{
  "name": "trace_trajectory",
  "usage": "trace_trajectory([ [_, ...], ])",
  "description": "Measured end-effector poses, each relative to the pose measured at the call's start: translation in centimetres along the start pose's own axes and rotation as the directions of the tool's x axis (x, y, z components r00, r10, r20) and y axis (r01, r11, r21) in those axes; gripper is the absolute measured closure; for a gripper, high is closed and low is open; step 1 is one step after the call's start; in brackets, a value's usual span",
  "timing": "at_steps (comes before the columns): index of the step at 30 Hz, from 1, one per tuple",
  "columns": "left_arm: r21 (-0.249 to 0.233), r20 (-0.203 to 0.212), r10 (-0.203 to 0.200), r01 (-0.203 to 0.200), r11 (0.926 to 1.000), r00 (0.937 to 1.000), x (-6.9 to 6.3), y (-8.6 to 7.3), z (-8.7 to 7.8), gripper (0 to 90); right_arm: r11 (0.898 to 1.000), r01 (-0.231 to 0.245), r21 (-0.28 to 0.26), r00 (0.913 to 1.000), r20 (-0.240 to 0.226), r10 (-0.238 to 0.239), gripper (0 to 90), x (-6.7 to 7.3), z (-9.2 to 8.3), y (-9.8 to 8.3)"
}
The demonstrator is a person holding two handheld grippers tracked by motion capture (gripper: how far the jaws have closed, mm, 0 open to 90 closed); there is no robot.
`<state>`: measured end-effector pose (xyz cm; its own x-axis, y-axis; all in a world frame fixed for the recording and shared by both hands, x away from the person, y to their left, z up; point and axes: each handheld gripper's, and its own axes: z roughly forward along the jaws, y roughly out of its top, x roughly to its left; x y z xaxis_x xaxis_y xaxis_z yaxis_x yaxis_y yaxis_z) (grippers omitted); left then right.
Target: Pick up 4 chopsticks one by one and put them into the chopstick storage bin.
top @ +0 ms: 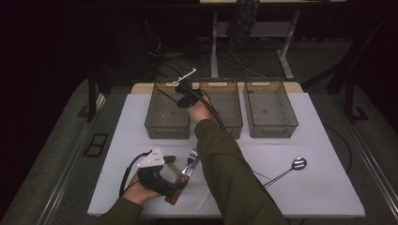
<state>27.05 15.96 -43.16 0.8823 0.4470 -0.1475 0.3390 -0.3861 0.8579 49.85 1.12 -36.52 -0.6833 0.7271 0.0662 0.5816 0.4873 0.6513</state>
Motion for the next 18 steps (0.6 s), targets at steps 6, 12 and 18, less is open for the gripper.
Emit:
trace_trajectory([
  [6,0.000,0.003,0.003,-0.003,1.0000,1.0000,-0.1,0.0,0.1,0.0,1.000,-0.008,0.002,1.0000,0.004,0.008,85.1,0.3,0.5,0.6],
  [12,-0.001,0.005,0.002,-0.002,1.0000,1.0000,-0.1,0.0,0.0,0.0,1.000,-0.003,0.003,1.0000,0.004,0.003,85.0,0.5,1.1,1.0],
  [18,-0.001,0.006,0.003,-0.003,1.0000,1.0000,-0.1,0.0,0.0,0.0,1.000,-0.007,0.007,1.0000,-0.002,0.007,84.9,0.5,1.5,1.1],
])
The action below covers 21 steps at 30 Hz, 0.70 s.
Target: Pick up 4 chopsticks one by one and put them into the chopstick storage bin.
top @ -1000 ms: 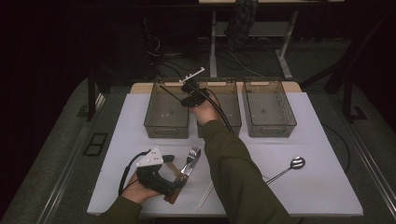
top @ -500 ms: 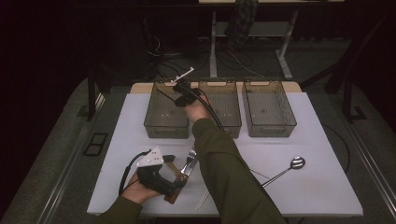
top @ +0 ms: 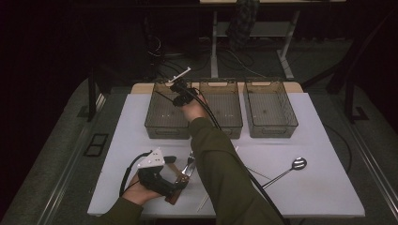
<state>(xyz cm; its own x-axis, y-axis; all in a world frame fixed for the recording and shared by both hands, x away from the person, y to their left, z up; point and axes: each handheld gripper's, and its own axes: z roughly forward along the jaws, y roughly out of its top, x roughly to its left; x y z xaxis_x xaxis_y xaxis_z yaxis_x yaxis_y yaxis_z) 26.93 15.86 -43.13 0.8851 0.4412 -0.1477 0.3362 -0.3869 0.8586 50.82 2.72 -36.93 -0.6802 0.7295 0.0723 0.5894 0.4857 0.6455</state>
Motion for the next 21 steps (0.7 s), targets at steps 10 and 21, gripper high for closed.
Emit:
trace_trajectory([
  [10,-0.001,0.000,0.002,-0.002,1.0000,1.0000,0.1,0.0,-0.1,0.0,1.000,0.009,-0.022,0.9999,0.008,-0.009,72.1,0.1,-0.1,0.1],
  [21,-0.001,0.000,-0.001,0.001,1.0000,1.0000,0.1,0.0,-0.2,0.0,0.999,0.014,-0.034,0.9996,-0.024,-0.015,56.9,-0.3,-1.4,-0.1],
])
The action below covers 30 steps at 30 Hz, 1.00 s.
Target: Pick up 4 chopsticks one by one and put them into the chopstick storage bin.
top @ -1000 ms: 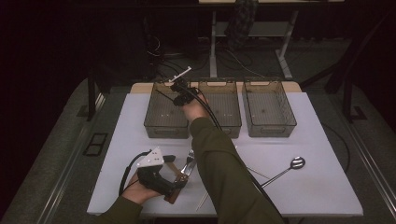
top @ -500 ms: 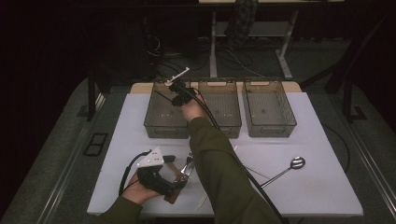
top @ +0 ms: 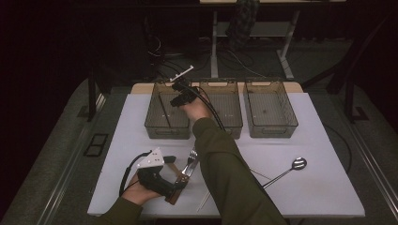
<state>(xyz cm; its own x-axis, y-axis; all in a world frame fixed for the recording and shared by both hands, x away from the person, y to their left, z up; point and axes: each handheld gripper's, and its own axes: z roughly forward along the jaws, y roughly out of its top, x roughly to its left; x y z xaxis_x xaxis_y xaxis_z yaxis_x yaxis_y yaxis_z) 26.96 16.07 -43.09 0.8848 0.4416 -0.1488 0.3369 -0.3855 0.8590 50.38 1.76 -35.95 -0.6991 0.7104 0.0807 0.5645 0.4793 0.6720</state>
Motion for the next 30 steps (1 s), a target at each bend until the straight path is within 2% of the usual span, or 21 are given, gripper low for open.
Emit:
trace_trajectory([
  [3,-0.002,-0.001,-0.001,0.001,1.0000,1.0000,0.1,0.0,-0.1,0.0,1.000,0.002,-0.022,0.9998,-0.020,-0.002,54.4,-0.3,-0.8,-0.4],
  [8,-0.005,0.003,0.000,0.000,1.0000,1.0000,0.2,0.0,-0.1,0.0,0.997,0.009,-0.072,0.9965,-0.083,-0.015,48.6,-0.9,-2.4,-1.2],
  [10,-0.008,0.003,-0.005,0.005,1.0000,1.0000,0.2,0.0,-0.1,0.0,0.995,0.021,-0.092,0.9959,-0.085,-0.029,45.7,-1.0,-3.1,-1.7],
  [17,0.000,-0.002,-0.005,0.005,1.0000,1.0000,0.2,-0.1,-0.1,0.0,0.992,0.016,-0.126,0.9888,-0.145,-0.034,40.5,-1.6,-5.2,-3.2],
  [24,-0.001,-0.009,-0.014,0.014,0.9999,0.9999,0.2,-0.1,-0.1,0.0,0.989,0.024,-0.149,0.9852,-0.164,-0.049,38.4,-2.2,-7.2,-5.1],
  [30,-0.012,-0.012,-0.029,0.029,0.9995,0.9995,0.3,-0.2,-0.2,0.0,0.985,0.037,-0.166,0.9848,-0.161,-0.065,37.4,-2.8,-8.6,-6.6],
])
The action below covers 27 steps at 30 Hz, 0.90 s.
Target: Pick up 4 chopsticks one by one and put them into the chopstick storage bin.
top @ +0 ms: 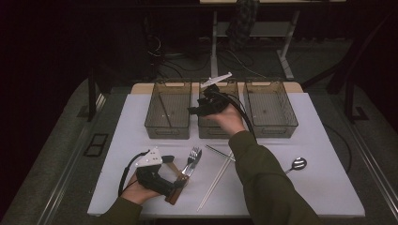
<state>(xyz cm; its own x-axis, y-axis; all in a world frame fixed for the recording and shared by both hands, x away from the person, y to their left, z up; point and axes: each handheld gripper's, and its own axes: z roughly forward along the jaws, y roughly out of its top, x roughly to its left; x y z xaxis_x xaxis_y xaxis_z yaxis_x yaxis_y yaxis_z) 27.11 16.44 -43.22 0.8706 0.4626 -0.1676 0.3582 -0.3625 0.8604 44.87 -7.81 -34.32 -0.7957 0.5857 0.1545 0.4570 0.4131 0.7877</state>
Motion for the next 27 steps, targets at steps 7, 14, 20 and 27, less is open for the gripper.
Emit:
trace_trajectory([
  [7,0.014,-0.009,0.003,-0.003,0.9999,1.0000,0.0,0.0,0.1,0.0,1.000,0.022,-0.014,0.9997,0.006,-0.022,37.3,0.0,-2.4,-2.3],
  [14,0.014,-0.014,-0.013,0.014,0.9998,0.9998,0.2,-0.1,0.3,0.0,0.999,0.032,-0.022,0.9995,0.007,-0.032,37.3,-0.5,-4.4,-4.4],
  [20,0.017,-0.017,-0.015,0.015,0.9997,0.9997,0.2,-0.2,0.4,0.0,0.999,0.028,-0.034,0.9996,0.010,-0.028,36.6,-0.7,-5.7,-5.7],
  [27,0.015,-0.015,-0.026,0.026,0.9996,0.9996,0.3,-0.5,0.3,0.0,0.998,0.040,-0.045,0.9992,0.001,-0.040,36.2,-0.5,-7.1,-7.2],
])
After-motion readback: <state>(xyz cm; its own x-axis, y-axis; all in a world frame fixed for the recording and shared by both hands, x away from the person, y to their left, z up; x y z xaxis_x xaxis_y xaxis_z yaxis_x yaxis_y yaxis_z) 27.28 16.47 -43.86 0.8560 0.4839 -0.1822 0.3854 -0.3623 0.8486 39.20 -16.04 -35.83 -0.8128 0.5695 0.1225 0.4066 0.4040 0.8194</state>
